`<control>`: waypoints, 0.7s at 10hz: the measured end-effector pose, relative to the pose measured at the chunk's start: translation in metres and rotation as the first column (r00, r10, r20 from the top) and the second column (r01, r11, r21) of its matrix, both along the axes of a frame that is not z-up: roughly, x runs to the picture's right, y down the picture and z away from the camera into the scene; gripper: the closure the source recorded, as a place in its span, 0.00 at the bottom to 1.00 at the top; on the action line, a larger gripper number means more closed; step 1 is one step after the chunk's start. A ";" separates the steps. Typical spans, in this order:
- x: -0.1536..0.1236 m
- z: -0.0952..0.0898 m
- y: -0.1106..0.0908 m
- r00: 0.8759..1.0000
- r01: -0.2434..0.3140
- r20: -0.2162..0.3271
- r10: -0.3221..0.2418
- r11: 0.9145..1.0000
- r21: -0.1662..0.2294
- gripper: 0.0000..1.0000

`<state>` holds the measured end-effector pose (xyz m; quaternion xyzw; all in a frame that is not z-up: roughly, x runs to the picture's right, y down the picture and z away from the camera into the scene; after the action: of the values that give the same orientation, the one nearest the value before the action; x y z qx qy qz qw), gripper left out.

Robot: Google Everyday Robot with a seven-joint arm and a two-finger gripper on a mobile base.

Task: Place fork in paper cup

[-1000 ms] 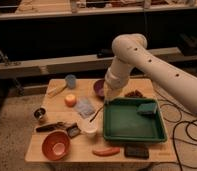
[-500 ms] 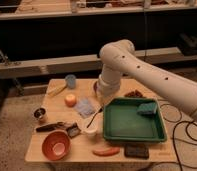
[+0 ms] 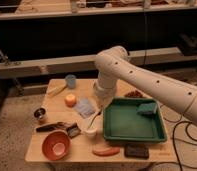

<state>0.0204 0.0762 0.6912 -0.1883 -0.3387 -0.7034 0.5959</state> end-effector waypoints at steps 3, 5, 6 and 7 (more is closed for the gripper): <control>-0.007 0.010 0.008 1.000 0.006 -0.006 -0.006 1.000 -0.020 0.73; -0.011 0.012 0.015 0.999 0.032 -0.012 -0.033 0.999 -0.029 0.53; -0.009 0.012 0.015 0.999 0.031 -0.015 -0.031 0.999 -0.029 0.50; -0.009 0.012 0.015 0.999 0.031 -0.015 -0.031 0.999 -0.028 0.50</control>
<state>0.0116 0.0908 0.7032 -0.2072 -0.3411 -0.7062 0.5848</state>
